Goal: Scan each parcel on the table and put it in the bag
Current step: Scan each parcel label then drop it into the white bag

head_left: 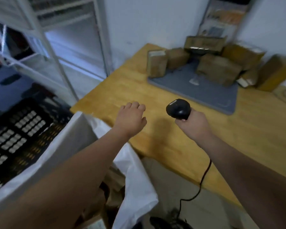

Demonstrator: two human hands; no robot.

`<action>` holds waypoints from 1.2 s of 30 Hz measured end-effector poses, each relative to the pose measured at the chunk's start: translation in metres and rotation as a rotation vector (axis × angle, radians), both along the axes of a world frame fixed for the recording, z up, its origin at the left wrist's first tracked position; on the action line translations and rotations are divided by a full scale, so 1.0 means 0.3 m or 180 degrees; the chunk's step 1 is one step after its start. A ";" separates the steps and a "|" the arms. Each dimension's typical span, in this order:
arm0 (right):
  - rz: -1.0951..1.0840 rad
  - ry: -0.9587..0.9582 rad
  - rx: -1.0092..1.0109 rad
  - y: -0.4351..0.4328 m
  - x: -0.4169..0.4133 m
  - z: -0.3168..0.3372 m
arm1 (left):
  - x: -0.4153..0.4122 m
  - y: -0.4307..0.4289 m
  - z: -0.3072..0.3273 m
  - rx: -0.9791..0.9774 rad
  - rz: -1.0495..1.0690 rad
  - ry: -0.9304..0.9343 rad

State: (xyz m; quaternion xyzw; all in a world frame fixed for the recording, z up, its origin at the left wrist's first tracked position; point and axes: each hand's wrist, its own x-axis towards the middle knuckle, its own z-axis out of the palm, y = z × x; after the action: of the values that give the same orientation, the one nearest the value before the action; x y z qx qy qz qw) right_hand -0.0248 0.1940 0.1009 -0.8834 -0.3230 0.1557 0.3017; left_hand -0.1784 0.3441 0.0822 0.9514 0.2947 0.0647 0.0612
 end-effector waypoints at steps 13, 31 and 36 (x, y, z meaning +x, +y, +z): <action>0.0026 -0.1081 -0.0430 -0.016 0.556 0.232 | 0.526 0.126 0.137 -0.0079 -0.0141 -0.0208; -0.0011 0.0315 0.0789 0.787 1.043 0.042 | 1.144 0.841 0.052 0.0056 0.0617 0.1036; -0.0055 0.0840 0.0759 0.801 1.073 -0.101 | 1.178 0.896 -0.013 -0.0405 0.0748 0.1160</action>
State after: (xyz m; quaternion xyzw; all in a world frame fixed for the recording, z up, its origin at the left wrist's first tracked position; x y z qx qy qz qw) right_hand 0.2971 0.4343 0.0705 -0.8161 -0.2892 0.2283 0.4453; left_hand 0.1749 0.6130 0.0782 0.9007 0.4132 -0.1204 0.0589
